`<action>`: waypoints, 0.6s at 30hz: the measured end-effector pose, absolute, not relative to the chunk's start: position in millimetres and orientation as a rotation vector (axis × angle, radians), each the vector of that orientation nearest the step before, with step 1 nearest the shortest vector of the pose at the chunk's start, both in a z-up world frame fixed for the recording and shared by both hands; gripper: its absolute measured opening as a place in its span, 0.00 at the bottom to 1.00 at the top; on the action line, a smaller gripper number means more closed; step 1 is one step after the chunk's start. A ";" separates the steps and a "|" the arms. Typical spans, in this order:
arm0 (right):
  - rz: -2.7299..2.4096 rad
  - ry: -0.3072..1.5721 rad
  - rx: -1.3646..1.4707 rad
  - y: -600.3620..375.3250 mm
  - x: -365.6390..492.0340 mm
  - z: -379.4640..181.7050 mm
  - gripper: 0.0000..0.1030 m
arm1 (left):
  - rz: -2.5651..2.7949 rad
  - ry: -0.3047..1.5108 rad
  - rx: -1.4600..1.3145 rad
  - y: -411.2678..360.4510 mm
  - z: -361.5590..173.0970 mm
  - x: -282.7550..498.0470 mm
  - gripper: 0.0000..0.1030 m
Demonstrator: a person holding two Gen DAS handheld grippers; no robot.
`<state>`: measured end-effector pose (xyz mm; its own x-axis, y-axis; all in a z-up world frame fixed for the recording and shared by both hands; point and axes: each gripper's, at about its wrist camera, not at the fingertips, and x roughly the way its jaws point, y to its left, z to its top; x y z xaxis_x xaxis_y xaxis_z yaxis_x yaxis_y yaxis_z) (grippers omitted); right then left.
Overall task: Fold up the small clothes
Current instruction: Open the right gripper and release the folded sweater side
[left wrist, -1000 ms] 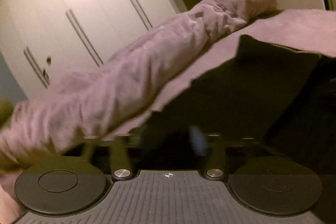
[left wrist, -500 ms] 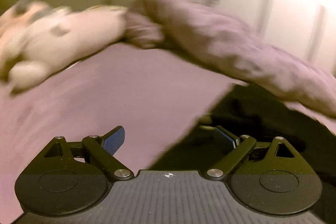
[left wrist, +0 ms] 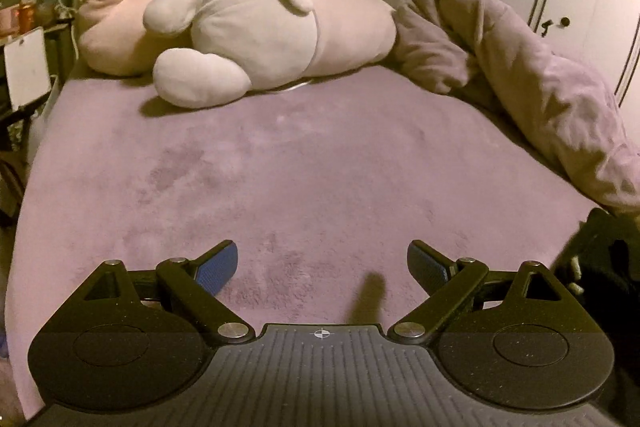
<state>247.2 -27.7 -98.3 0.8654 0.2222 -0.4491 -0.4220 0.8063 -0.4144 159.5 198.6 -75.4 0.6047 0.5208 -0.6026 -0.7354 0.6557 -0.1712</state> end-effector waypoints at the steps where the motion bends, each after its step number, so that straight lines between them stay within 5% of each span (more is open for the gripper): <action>1: 0.361 0.397 -0.553 -23.0 250.4 -101.3 0.64 | 0.746 0.539 -0.426 197.6 -75.5 159.4 0.93; 4: 0.386 0.399 -0.562 -16.2 257.4 -103.1 0.38 | 0.727 0.518 -0.398 189.3 -72.3 158.6 0.93; 6: 0.402 0.413 -0.501 -18.8 261.4 -97.5 0.33 | 0.709 0.515 -0.372 183.4 -70.4 160.0 0.93; 8: 0.422 0.441 -0.414 -25.9 266.9 -90.7 0.13 | 0.687 0.508 -0.363 179.4 -69.7 160.4 0.93; 18: 0.258 0.395 0.447 -161.5 266.2 -47.0 0.09 | 0.628 0.484 -0.340 169.6 -69.8 162.4 0.93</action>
